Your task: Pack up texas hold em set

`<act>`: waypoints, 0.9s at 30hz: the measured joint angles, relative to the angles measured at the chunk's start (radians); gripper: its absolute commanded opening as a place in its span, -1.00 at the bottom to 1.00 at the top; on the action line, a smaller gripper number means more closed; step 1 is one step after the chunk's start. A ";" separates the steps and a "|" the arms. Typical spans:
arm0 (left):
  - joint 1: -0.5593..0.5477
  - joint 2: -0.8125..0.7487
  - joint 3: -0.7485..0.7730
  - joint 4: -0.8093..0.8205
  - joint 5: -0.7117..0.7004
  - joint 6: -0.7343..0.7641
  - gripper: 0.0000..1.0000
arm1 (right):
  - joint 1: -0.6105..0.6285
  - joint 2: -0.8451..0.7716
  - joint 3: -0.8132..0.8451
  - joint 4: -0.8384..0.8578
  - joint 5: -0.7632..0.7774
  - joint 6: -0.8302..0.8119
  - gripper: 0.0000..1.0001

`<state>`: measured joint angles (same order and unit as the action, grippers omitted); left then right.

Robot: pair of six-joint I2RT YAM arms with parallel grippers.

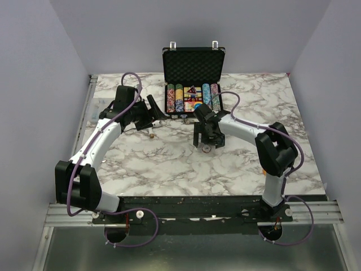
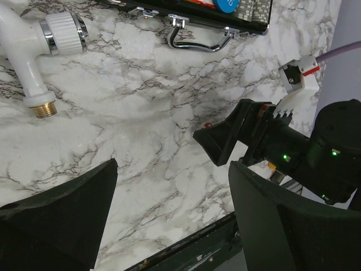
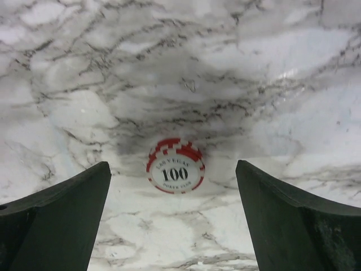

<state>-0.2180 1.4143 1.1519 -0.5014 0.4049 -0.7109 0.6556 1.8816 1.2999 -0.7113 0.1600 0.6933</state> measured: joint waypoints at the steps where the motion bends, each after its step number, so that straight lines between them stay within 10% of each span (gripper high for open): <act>1: -0.003 0.000 0.000 0.000 0.000 0.003 0.59 | 0.000 0.020 0.025 -0.003 0.008 -0.022 0.78; 27: -0.020 0.000 0.000 0.006 0.000 0.015 0.57 | 0.000 0.130 0.134 -0.084 -0.056 -0.142 0.09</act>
<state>-0.2379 1.4143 1.1519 -0.4953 0.4053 -0.6956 0.6552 2.0113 1.4338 -0.7952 0.1043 0.5510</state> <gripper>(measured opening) 0.789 0.563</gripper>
